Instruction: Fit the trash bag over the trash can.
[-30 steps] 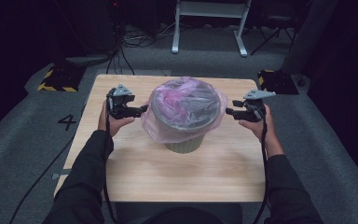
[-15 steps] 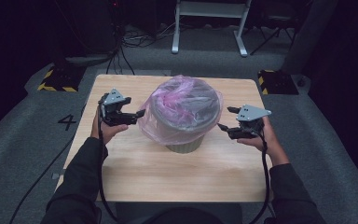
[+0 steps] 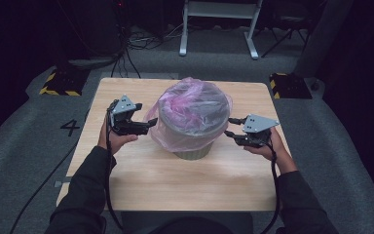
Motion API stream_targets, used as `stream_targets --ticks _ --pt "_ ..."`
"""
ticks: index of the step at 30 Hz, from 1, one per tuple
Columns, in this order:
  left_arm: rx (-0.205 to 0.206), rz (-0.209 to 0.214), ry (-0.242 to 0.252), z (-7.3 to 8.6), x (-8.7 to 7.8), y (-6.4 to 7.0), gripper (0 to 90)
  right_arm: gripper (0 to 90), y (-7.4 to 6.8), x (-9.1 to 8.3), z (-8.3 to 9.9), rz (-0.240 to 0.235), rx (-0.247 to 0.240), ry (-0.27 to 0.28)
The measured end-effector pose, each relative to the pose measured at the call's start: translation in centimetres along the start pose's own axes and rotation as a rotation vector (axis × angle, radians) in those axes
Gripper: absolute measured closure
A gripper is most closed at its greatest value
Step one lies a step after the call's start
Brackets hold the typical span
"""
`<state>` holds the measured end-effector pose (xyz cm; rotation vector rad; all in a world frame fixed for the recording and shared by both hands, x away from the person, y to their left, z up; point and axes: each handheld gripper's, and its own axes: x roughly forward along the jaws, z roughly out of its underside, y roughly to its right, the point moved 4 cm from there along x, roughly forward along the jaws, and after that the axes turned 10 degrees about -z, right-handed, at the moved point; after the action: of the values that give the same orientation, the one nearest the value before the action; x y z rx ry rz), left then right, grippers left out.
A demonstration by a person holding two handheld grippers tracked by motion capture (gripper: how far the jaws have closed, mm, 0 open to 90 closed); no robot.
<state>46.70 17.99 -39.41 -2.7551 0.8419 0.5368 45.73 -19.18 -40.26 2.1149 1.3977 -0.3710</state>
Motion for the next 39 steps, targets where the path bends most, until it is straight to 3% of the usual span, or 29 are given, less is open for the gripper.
stream_targets --ticks 4,9,12,16,20,22,25,28,30,32,39 --pt "0.05 0.018 0.002 0.3 -0.8 1.2 16.6 73.6 -0.5 0.4 -0.2 -0.016 -0.033 0.002" --pt "0.077 0.049 -0.048 2.1 -0.6 2.8 16.4 90.0 -0.9 0.5 -0.1 -0.025 -0.057 0.009" --pt "0.068 0.065 -0.063 3.0 -0.2 3.0 17.9 90.0 -1.1 0.6 0.2 -0.035 -0.055 -0.002" --pt "0.057 0.086 -0.089 4.4 0.7 3.2 33.3 90.0 -1.5 0.8 0.7 -0.048 -0.066 -0.043" --pt "0.08 0.067 -0.123 5.4 1.6 3.3 48.1 90.0 -1.7 1.2 1.7 -0.075 -0.051 -0.068" --pt "0.08 0.071 -0.134 5.9 2.1 3.3 48.5 90.0 -1.9 1.5 2.4 -0.082 -0.046 -0.095" --pt "0.083 0.1 -0.153 6.4 2.6 3.3 57.6 90.0 -1.9 2.1 3.5 -0.1 -0.022 -0.131" --pt "0.097 0.109 -0.152 6.9 3.1 3.4 77.4 90.0 -1.8 2.6 4.4 -0.113 -0.008 -0.156" --pt "0.101 0.124 -0.159 7.2 3.4 3.5 85.6 90.0 -1.8 3.1 5.1 -0.121 0.006 -0.176" --pt "0.111 0.128 -0.171 7.5 3.7 3.7 89.6 90.0 -1.7 3.5 5.7 -0.124 0.023 -0.188" --pt "0.121 0.12 -0.21 8.3 4.4 3.7 89.3 90.0 -1.5 4.7 7.0 -0.149 0.063 -0.218"
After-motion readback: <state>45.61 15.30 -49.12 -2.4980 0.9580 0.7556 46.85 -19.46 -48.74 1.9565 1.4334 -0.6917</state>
